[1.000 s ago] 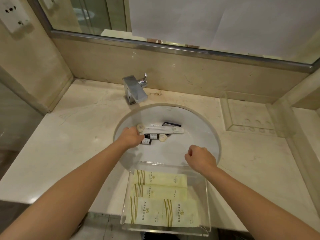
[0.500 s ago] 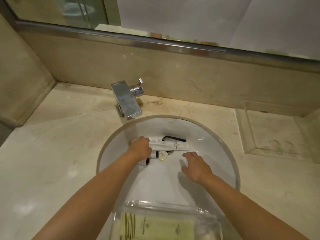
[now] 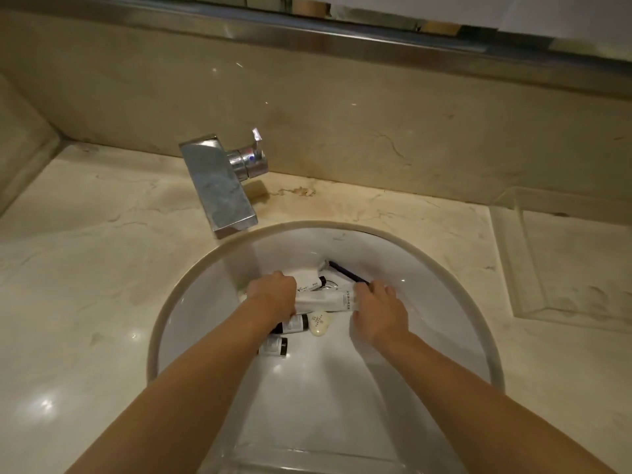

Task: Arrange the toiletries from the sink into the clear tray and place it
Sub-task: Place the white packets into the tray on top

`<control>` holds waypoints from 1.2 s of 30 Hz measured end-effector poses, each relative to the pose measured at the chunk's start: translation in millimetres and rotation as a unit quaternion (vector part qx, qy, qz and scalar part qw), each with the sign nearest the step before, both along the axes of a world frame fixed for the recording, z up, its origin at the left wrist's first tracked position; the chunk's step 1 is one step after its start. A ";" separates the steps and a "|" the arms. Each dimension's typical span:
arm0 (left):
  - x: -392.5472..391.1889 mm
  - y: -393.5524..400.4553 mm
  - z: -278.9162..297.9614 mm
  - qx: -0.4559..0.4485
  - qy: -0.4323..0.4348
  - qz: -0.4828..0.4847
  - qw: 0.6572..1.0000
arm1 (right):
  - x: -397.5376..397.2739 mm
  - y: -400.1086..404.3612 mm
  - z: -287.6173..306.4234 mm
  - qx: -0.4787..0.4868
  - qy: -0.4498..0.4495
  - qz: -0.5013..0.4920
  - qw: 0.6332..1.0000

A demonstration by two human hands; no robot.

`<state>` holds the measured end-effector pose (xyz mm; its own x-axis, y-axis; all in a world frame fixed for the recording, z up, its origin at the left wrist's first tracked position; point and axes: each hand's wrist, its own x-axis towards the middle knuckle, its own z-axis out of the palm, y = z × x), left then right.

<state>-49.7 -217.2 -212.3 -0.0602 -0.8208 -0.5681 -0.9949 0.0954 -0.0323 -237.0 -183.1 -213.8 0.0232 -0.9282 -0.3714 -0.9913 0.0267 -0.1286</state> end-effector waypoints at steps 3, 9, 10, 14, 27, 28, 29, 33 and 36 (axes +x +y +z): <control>1.2 0.1 0.8 -0.019 -0.003 -0.050 0.999 | -1.0 4.6 -5.3 -0.020 0.022 -0.002 1.000; 5.4 2.4 17.9 -0.003 0.089 -0.085 0.992 | -5.0 12.8 0.1 -0.044 0.051 0.031 0.997; 5.3 2.9 24.6 0.000 0.095 -0.096 0.991 | -5.0 13.8 2.5 -0.044 0.056 0.038 0.997; 5.8 7.1 42.8 0.035 0.134 -0.080 0.987 | 2.8 21.0 18.1 -0.071 0.043 0.035 0.996; -1.7 39.6 144.2 0.094 0.238 -0.104 0.961 | 21.1 64.5 117.6 -0.145 -0.084 0.156 0.973; 0.9 42.1 151.1 0.089 0.266 -0.073 0.957 | 19.0 68.3 124.0 -0.139 -0.096 0.141 0.976; 4.7 44.9 157.2 0.088 0.309 -0.023 0.947 | 16.6 71.7 132.1 -0.127 -0.107 0.115 0.979; 14.6 68.2 180.3 0.070 0.523 0.222 0.820 | 12.4 82.8 159.5 -0.056 -0.213 -0.070 0.973; 5.3 94.3 193.0 0.096 0.569 0.299 0.760 | 19.8 93.6 179.5 -0.027 -0.391 -0.214 0.895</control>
<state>-44.4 -122.9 -19.4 -0.2516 -0.8037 -0.5393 -0.2347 -0.4899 0.8396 -217.3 -89.4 -34.3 -0.1056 -0.9306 -0.3504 -0.4988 0.3544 -0.7910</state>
